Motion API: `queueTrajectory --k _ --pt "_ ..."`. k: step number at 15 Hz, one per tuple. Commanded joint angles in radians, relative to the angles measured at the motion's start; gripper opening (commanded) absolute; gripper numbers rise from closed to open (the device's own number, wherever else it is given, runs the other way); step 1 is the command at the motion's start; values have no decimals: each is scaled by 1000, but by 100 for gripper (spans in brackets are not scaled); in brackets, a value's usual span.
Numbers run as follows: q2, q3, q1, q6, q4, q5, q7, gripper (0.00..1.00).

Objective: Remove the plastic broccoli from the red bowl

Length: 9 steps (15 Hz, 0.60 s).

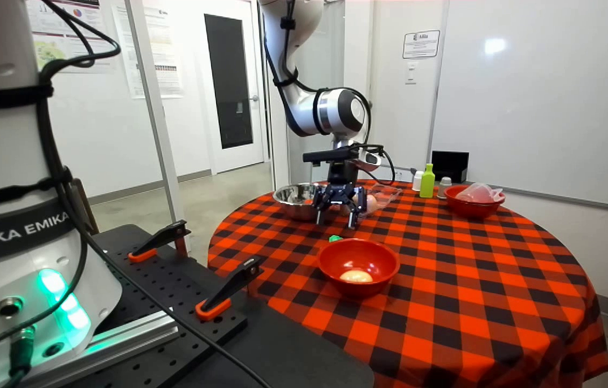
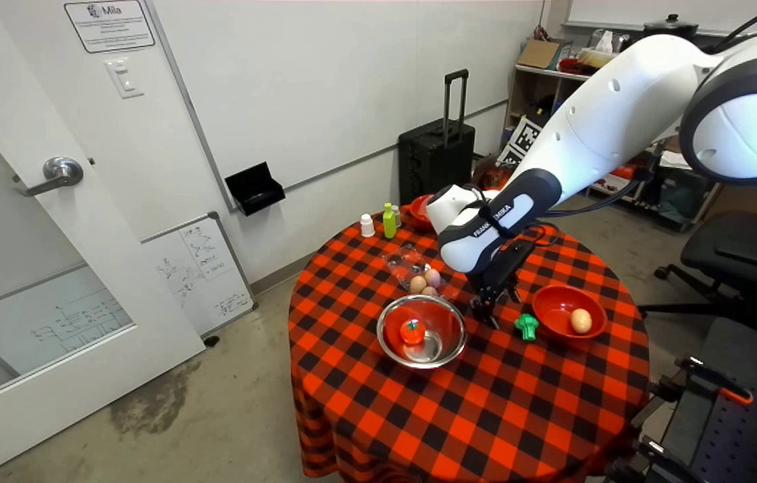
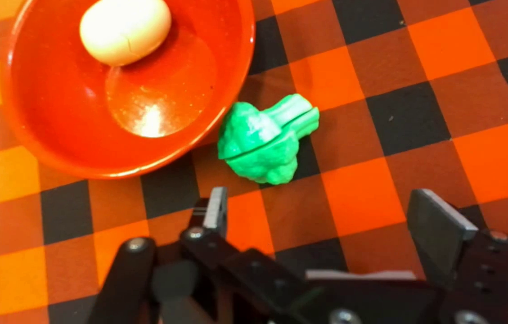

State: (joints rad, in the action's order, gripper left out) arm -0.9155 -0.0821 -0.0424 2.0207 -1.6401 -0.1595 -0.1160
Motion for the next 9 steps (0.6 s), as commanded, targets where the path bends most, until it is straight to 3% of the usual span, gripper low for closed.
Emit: queueTrajectory --k 1,9 --pt "55 -21 -7 31 -33 -17 -23 100" --pt "70 -23 4 15 -6 -3 -41 100"
